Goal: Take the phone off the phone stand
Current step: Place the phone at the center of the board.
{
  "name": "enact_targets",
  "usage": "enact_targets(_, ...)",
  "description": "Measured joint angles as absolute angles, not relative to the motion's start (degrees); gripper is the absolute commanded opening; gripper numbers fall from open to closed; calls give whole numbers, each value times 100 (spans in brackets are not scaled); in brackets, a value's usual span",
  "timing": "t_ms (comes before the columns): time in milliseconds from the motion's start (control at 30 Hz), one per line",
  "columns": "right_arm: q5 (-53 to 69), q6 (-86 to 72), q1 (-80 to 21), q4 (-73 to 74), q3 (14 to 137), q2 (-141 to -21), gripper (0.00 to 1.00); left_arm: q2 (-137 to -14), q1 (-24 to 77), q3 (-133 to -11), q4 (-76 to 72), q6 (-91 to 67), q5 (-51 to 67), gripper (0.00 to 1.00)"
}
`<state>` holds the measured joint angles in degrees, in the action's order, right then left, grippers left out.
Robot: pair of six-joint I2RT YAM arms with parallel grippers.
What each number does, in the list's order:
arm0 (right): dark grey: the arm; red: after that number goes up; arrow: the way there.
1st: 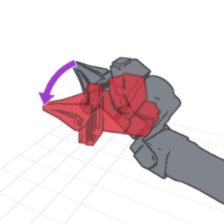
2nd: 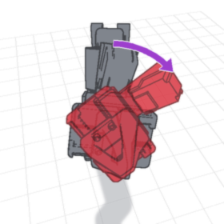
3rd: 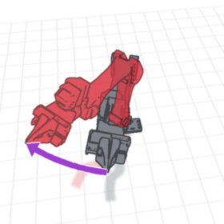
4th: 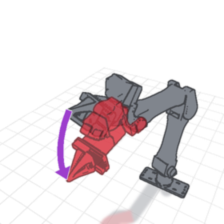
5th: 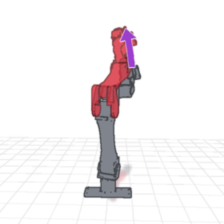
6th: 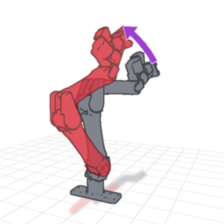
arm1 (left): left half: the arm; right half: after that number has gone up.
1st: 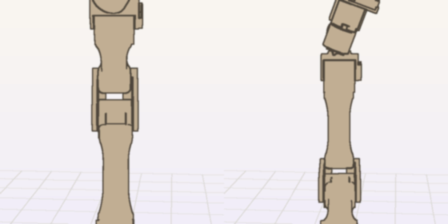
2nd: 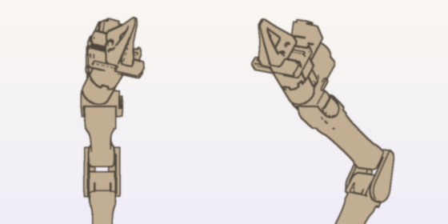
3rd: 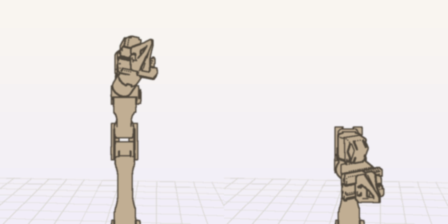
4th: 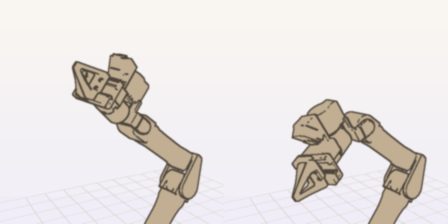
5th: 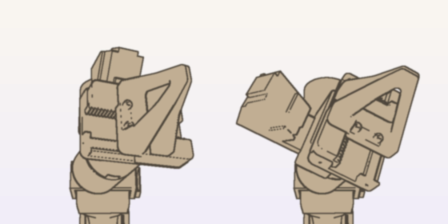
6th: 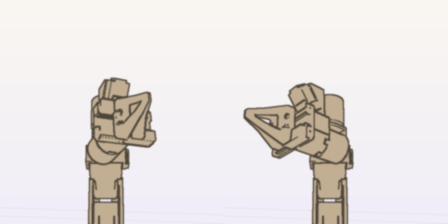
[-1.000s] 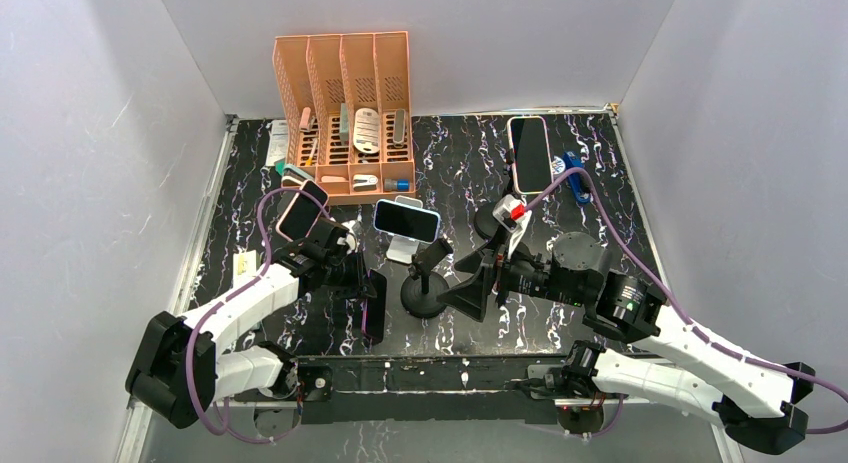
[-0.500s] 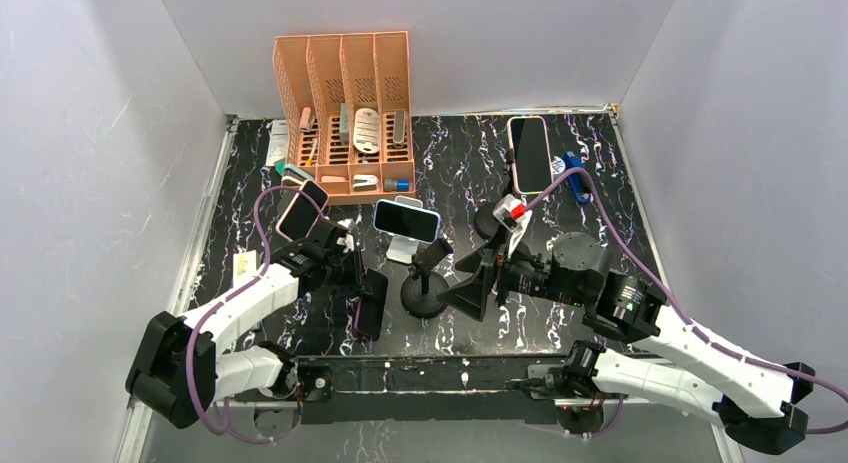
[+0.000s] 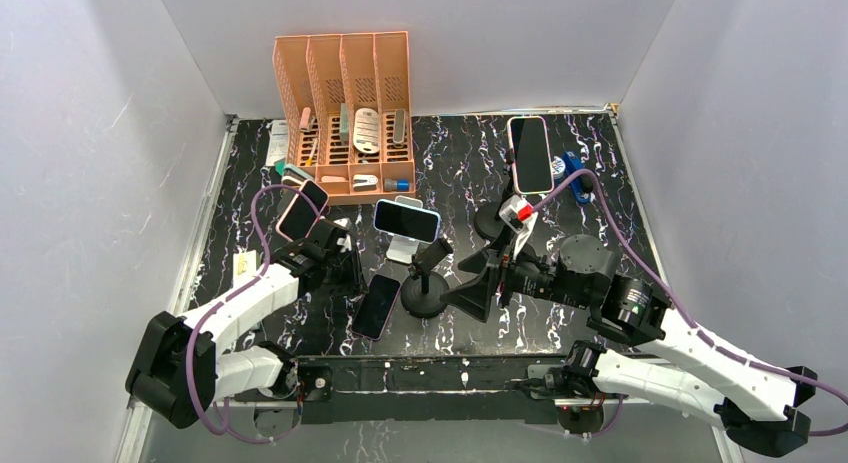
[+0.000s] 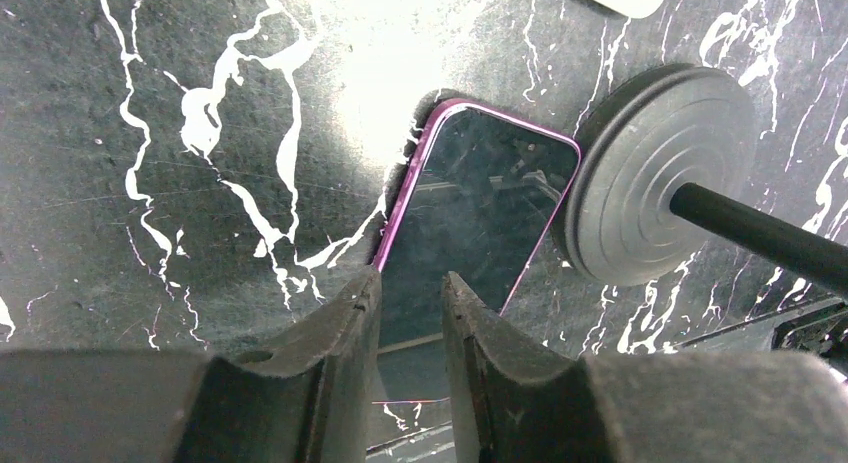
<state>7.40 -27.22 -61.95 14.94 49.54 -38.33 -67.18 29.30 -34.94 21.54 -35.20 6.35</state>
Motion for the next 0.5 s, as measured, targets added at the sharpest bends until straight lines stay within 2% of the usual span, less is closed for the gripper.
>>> enact_targets(233,635,-2720,-6195,1586,4886,-3758,99,-6453,3055,-3494,2252,-3511,390,53)
enact_targets(300,565,-2714,-6195,1649,4886,-3732,99,-6152,3319,-3494,2263,-3509,161,63)
enact_targets(333,526,-2707,-6195,1664,4886,-3719,99,-5977,3535,-3494,2259,-3514,-12,75)
enact_targets(500,366,-2676,-6195,1684,4884,-3710,99,-5642,4644,-3400,2134,-3660,-794,80)
